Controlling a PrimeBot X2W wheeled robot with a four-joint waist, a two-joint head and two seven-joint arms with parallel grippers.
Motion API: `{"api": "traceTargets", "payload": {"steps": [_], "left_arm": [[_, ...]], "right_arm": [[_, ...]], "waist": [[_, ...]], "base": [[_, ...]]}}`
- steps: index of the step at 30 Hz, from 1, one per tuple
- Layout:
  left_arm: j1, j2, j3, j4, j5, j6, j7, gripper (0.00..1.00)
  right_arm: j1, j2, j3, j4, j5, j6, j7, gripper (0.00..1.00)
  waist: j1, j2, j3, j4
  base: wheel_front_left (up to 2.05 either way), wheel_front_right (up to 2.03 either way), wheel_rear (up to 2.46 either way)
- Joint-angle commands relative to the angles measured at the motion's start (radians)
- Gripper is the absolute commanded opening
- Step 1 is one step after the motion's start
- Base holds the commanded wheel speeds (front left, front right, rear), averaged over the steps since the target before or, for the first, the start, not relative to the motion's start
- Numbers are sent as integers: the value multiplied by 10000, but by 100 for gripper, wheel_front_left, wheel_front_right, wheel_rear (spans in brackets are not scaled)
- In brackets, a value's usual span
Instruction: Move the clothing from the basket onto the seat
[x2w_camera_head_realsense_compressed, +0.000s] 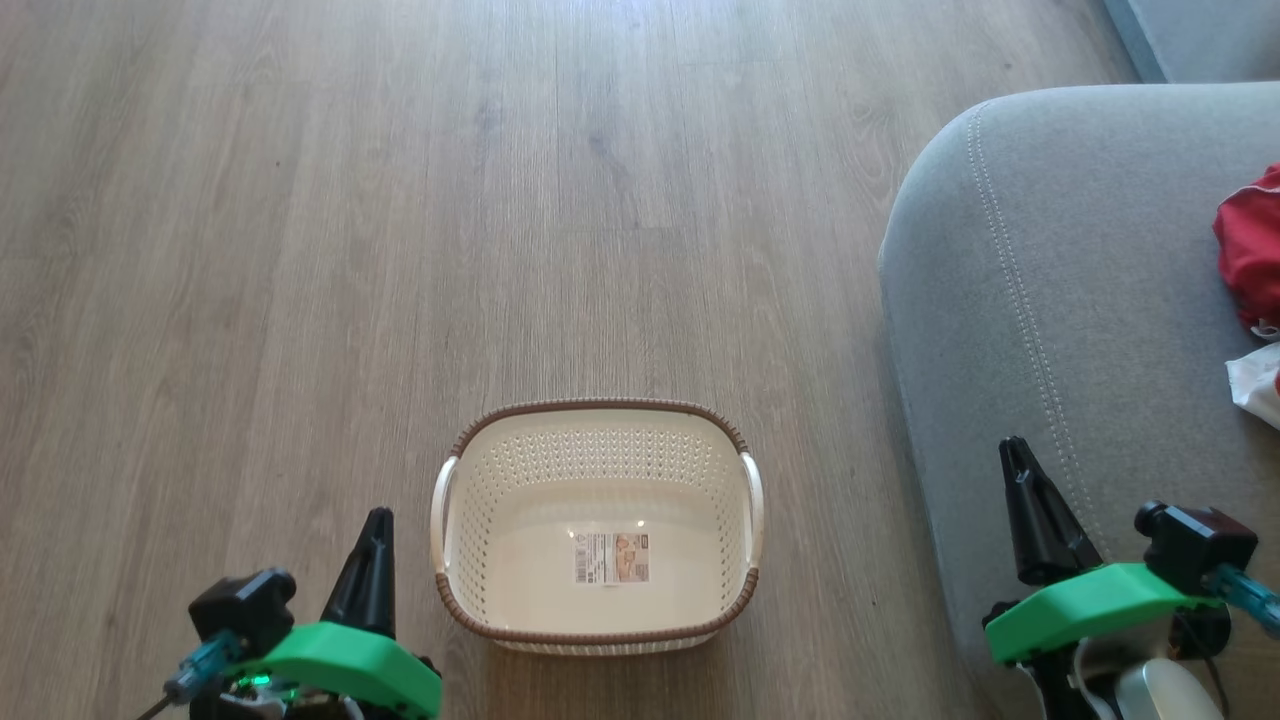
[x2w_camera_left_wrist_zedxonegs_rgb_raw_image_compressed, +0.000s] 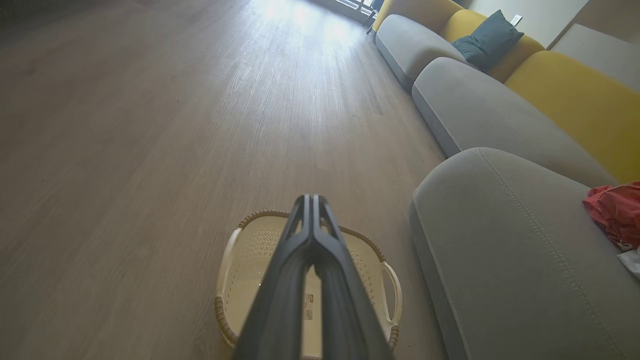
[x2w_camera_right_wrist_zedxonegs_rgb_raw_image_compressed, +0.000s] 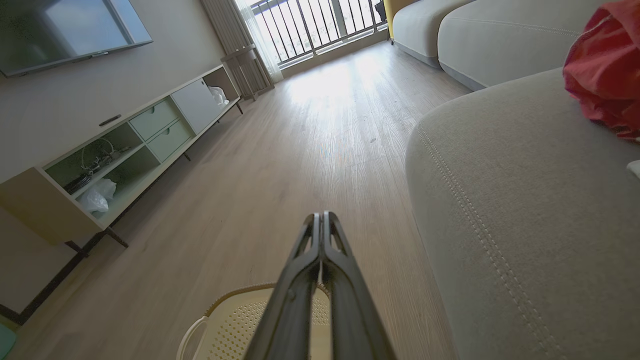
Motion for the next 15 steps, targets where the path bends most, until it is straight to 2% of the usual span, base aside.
{"api": "traceTargets", "payload": {"steps": [1, 15], "left_arm": [[-463, 44, 238, -243, -337, -57, 60, 0], [-593, 74, 451, -195, -1781, -242, 407, 0]], "right_arm": [[-461, 5, -101, -282, 367, 0, 72, 0], [-540, 51, -246, -212, 1807, 0, 414, 0]], "waist": [[0, -1, -7, 2], [0, -1, -58, 9]], "base": [[0, 0, 0], [0, 0, 0]]}}
